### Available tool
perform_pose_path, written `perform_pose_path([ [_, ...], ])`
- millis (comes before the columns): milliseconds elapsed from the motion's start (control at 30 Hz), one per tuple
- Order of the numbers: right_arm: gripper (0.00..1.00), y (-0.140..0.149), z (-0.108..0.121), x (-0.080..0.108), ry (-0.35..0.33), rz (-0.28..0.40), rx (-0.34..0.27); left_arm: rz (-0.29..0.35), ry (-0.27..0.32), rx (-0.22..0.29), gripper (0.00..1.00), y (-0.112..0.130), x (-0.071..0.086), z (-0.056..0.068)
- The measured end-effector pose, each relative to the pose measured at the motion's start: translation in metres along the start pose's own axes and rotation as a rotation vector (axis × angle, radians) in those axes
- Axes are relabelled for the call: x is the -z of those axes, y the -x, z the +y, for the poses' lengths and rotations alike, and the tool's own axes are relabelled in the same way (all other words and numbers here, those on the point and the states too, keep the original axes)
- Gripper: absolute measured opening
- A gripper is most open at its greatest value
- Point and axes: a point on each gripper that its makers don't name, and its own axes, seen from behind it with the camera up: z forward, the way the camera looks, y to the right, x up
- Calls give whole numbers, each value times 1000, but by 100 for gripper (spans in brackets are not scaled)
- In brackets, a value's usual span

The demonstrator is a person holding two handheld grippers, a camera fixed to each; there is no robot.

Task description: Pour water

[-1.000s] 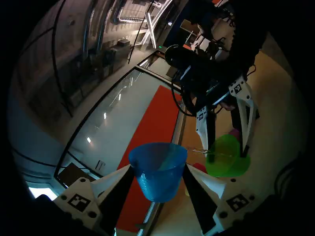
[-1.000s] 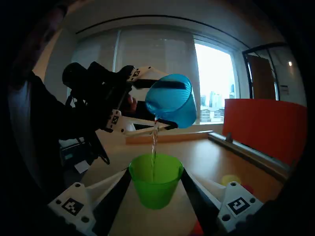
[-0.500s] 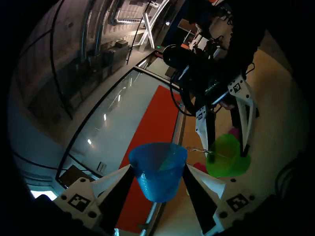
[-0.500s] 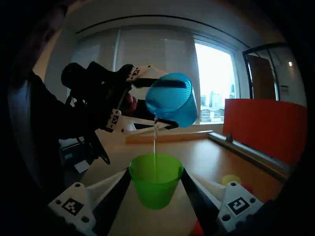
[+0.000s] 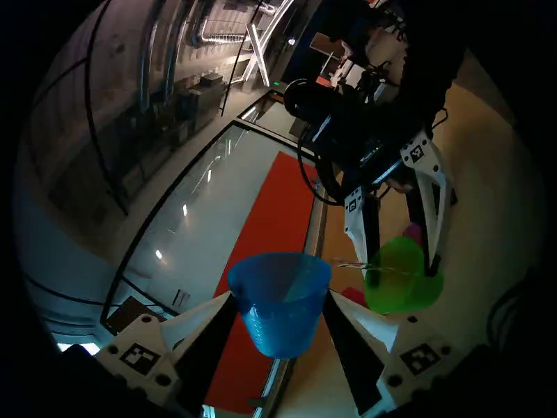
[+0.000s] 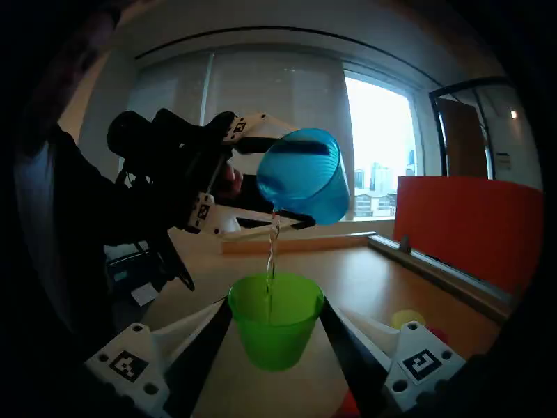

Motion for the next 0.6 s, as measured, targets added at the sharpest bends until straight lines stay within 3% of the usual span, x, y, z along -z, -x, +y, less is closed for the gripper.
perform_pose_path([
  [600, 92, -1, -1, -1, -3, 1, 4, -2, -1, -26, 83, 1, 3, 1],
])
